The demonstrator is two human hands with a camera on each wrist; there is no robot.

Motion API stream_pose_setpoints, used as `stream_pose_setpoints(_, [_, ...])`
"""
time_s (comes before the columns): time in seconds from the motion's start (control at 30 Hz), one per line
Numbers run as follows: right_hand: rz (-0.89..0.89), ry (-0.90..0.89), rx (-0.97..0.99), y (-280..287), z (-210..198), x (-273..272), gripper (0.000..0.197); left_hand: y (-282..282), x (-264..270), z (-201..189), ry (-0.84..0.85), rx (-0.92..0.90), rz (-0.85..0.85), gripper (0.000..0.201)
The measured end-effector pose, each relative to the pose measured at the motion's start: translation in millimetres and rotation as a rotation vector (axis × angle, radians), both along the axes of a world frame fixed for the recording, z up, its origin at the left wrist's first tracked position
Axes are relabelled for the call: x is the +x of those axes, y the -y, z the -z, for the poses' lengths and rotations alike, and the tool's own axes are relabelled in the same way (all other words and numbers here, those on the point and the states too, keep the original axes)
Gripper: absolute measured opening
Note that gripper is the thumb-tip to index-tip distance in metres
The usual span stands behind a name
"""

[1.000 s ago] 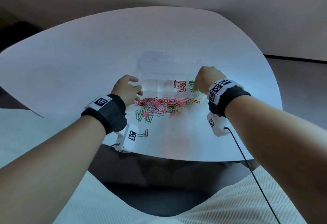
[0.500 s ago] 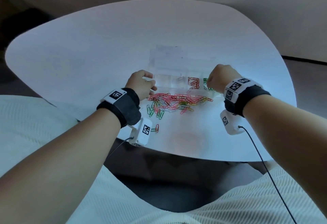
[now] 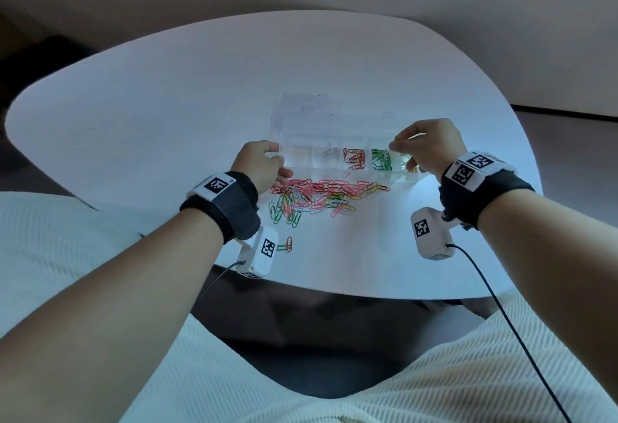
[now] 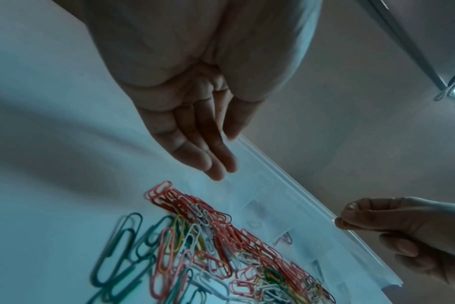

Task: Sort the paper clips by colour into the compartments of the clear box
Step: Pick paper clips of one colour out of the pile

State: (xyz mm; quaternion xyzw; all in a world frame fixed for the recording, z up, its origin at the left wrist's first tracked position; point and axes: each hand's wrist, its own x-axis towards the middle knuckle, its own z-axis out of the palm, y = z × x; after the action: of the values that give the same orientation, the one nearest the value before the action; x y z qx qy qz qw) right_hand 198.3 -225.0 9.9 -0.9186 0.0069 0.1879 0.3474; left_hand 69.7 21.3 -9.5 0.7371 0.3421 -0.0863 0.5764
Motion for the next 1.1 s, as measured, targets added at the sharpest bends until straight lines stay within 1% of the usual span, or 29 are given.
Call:
stream_pose_setpoints(0.13, [-0.047, 0.006, -0.049, 0, 0, -1, 0.02, 0, 0, 3, 0.004, 0.009, 0.003, 0.042])
stream_pose_setpoints(0.2, [-0.015, 0.043, -0.04, 2, 0, 0, 0.02, 0, -1, 3, 0.01, 0.018, -0.011, 0.041])
stream_pose_setpoints(0.27, [0.031, 0.085, -0.026, 6, 0, 0, 0.018, 0, -2, 4, 0.015, 0.033, -0.021, 0.04])
stream_pose_setpoints(0.4, [0.037, 0.132, -0.086, 15, 2, -3, 0.008, -2, -1, 6, 0.035, 0.07, -0.025, 0.036])
stream_pose_setpoints(0.5, [-0.009, 0.133, -0.167, 19, 9, -3, 0.017, -2, 1, 8, 0.05, 0.09, -0.027, 0.033])
stream_pose_setpoints(0.6, [-0.084, 0.052, -0.264, 21, 17, -2, 0.021, -1, 1, 10, 0.054, 0.098, -0.021, 0.033])
stream_pose_setpoints(0.63, [-0.087, 0.062, -0.276, 20, 18, -3, 0.022, -1, 1, 11, 0.052, 0.099, -0.021, 0.033])
stream_pose_setpoints(0.7, [-0.072, 0.176, -0.289, 17, 16, -8, 0.025, -1, 1, 12, 0.048, 0.099, -0.023, 0.033])
stream_pose_setpoints(0.8, [-0.06, 0.38, -0.204, 5, 8, -21, 0.026, -3, 4, 11, 0.054, 0.097, -0.03, 0.033])
stream_pose_setpoints(0.9, [-0.158, 0.503, -0.053, -8, 2, -39, 0.017, -4, 7, 7, 0.075, 0.103, -0.033, 0.031])
stream_pose_setpoints(1.0, [-0.324, 0.505, -0.017, -17, 5, -60, 0.017, -6, 7, 4, 0.08, 0.09, -0.043, 0.031])
stream_pose_setpoints(1.03, [-0.356, 0.487, -0.026, -18, 8, -65, 0.018, -6, 6, 4, 0.073, 0.083, -0.048, 0.031])
stream_pose_setpoints(1.1, [-0.359, 0.434, -0.041, -20, 14, -71, 0.019, -6, 4, 6, 0.059, 0.074, -0.054, 0.032])
